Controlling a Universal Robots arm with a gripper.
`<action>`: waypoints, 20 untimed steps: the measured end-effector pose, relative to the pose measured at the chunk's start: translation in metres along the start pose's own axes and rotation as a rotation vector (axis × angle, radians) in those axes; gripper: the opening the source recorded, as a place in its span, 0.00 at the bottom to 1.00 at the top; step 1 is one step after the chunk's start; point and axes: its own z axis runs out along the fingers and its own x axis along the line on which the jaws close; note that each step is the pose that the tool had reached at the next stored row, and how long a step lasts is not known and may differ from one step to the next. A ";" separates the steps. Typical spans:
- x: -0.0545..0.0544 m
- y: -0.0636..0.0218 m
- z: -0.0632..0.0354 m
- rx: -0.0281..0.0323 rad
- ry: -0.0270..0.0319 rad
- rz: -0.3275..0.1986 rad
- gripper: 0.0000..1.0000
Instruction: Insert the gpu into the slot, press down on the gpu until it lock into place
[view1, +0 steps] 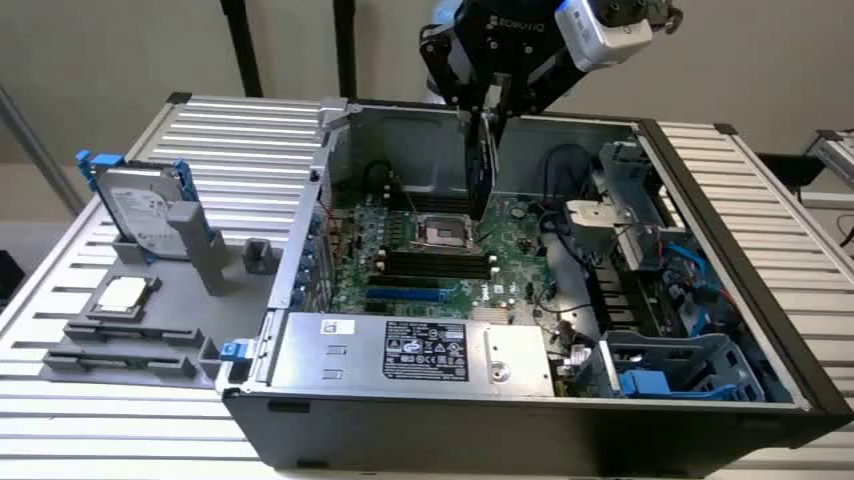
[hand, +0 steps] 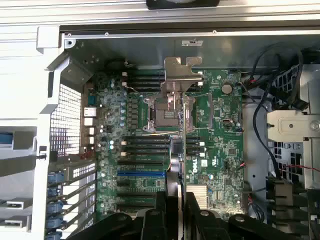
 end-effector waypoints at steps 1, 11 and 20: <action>0.000 0.0000 0.0000 0.0000 0.0000 0.000 0.26; 0.000 0.0000 0.0000 -0.0001 0.0000 0.000 0.26; 0.000 0.0002 0.0000 0.0036 0.0073 -0.088 0.26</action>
